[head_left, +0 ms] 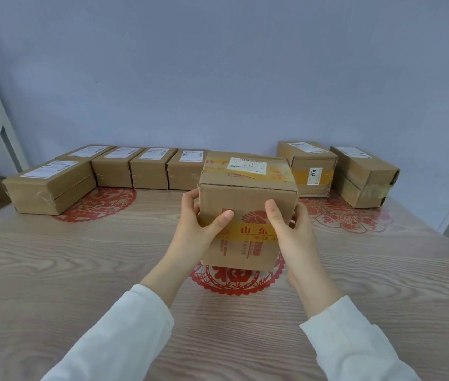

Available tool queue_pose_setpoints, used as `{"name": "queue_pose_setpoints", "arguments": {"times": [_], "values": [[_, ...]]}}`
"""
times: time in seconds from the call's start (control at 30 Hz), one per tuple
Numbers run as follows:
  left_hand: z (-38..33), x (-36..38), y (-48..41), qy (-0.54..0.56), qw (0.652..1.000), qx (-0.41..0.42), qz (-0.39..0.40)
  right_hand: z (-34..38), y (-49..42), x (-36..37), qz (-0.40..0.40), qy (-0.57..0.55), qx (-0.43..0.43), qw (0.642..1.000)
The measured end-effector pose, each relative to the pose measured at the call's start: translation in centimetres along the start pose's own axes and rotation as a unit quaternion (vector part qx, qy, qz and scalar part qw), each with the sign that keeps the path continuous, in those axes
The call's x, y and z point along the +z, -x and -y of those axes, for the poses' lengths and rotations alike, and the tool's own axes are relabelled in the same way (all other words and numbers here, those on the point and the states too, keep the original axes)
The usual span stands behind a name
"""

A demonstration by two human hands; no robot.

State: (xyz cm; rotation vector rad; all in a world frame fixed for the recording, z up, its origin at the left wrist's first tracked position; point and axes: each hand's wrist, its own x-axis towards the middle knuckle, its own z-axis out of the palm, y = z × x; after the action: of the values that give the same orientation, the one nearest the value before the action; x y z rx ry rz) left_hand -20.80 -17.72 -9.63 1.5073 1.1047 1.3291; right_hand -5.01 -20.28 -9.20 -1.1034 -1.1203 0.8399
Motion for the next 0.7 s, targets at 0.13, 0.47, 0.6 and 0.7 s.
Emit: {"name": "queue_pose_setpoints", "arguments": {"times": [0.13,0.47,0.6,0.7], "values": [[-1.4,-0.1,0.0,0.051,0.998,-0.032,-0.019,-0.6,0.1,-0.1,0.000,0.017,-0.021,1.000],[-0.9,-0.5,-0.2,0.107,0.992,-0.067,-0.006,-0.5,0.4,-0.5,0.037,-0.012,0.019,0.999],[-1.1,-0.7,-0.2,0.102,0.993,-0.062,-0.004,-0.8,0.2,-0.8,0.059,-0.025,0.035,0.997],[-1.2,-0.9,-0.2,0.099,0.992,-0.072,-0.014,-0.8,0.2,-0.8,0.067,-0.027,0.039,0.997]]}}
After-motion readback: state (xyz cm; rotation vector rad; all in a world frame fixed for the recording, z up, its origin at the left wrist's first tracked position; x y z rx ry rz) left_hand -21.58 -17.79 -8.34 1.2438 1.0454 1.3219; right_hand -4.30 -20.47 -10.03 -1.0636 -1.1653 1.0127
